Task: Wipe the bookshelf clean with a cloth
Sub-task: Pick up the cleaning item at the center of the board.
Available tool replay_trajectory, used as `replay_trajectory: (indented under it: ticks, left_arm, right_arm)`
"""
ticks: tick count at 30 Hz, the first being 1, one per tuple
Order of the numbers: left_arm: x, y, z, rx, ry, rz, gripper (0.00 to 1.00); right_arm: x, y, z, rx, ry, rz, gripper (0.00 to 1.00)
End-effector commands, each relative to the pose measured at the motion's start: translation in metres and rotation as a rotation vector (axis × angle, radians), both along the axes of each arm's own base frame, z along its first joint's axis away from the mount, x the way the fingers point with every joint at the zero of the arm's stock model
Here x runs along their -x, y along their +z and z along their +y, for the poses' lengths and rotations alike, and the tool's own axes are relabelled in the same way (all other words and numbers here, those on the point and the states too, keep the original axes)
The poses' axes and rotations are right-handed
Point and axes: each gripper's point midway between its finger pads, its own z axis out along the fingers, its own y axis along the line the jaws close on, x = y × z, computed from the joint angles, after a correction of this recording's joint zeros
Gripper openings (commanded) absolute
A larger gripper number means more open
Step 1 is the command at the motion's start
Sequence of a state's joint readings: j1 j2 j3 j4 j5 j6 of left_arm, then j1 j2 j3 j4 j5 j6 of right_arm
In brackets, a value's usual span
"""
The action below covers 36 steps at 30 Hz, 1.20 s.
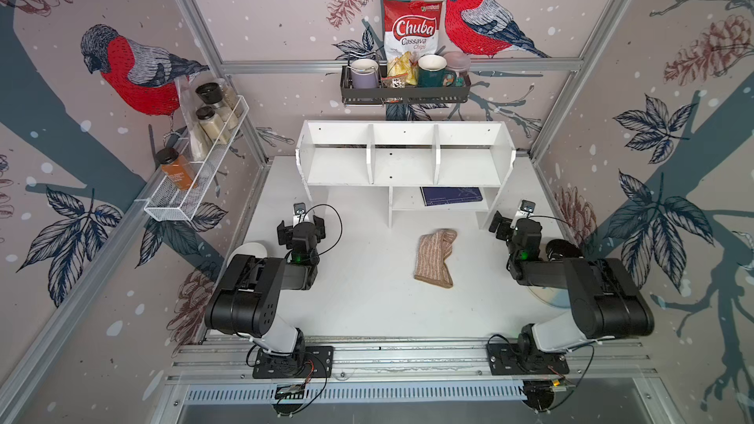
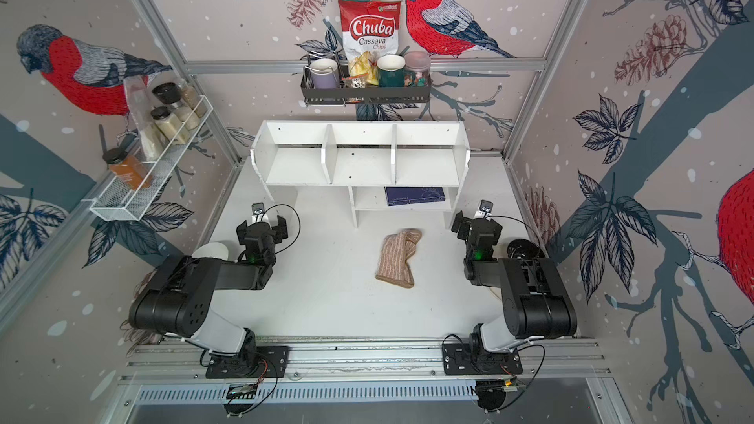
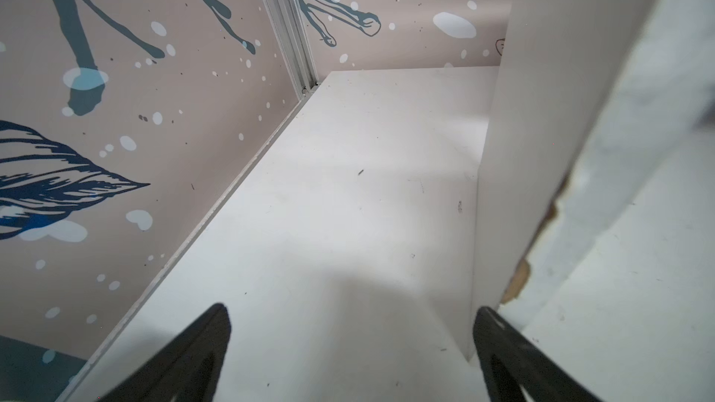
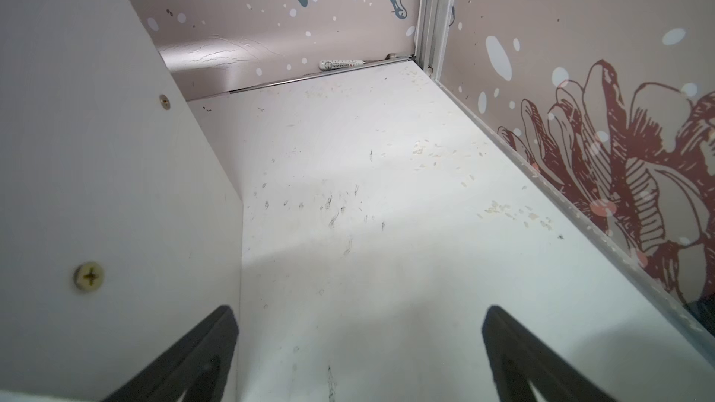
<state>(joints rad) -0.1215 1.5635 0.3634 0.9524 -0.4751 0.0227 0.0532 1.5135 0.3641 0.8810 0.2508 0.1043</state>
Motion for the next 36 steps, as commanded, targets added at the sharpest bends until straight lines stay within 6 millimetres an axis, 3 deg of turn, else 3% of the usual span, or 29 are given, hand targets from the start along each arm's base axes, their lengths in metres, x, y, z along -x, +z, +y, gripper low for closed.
replay_trajectory:
  ticks: [1, 14, 17, 18, 21, 22, 24, 26, 28, 31, 33, 34, 36]
  left_arm:
    - [-0.001, 0.004, 0.002, 0.014, 0.009, -0.021, 0.98]
    - [-0.002, 0.003, 0.01, 0.041, 0.033, -0.016, 0.98]
    - [0.003, 0.01, 0.014, 0.035, 0.071, -0.042, 0.97]
    - [0.011, 0.013, 0.01, 0.036, 0.054, -0.042, 0.98]
    - [0.037, 0.058, 0.012, -0.123, 0.209, -0.086, 0.97]
    - [0.041, 0.075, 0.005, -0.16, 0.22, -0.109, 0.97]
    - [0.055, 0.102, -0.005, -0.185, 0.268, -0.172, 0.98]
    - [0.069, 0.122, -0.013, -0.165, 0.321, -0.199, 0.98]
    - [0.082, 0.129, -0.021, -0.139, 0.317, -0.146, 0.97]
    - [0.099, 0.138, -0.027, 0.039, 0.259, -0.094, 0.97]
    - [0.105, 0.14, -0.038, 0.152, 0.175, -0.048, 0.9]
    - [0.107, 0.139, -0.043, 0.192, 0.138, -0.029, 0.88]
    - [0.115, 0.136, -0.048, 0.243, 0.093, 0.019, 0.86]
  right_arm:
    - [-0.002, 0.003, 0.005, 0.006, 0.028, -0.007, 1.0]
    - [-0.001, 0.003, 0.002, -0.032, 0.05, -0.013, 1.0]
    - [0.005, 0.035, -0.018, -0.003, -0.117, -0.043, 1.0]
    - [0.012, 0.045, -0.026, -0.006, -0.182, 0.022, 1.0]
    - [0.052, 0.083, -0.046, -0.148, -0.393, 0.128, 1.0]
    - [0.065, 0.082, -0.051, -0.201, -0.455, 0.123, 1.0]
    - [0.106, 0.055, -0.072, -0.346, -0.642, 0.16, 1.0]
    - [0.126, 0.03, -0.069, -0.511, -0.619, 0.274, 1.0]
    - [0.143, 0.027, -0.054, -0.538, -0.584, 0.351, 1.0]
    - [0.146, 0.044, -0.006, -0.408, -0.419, 0.376, 1.0]
    - [0.154, 0.057, 0.052, -0.269, -0.229, 0.378, 1.0]
    - [0.155, 0.057, 0.069, -0.255, -0.174, 0.384, 1.0]
    - [0.159, 0.051, 0.122, -0.228, -0.008, 0.427, 1.0]
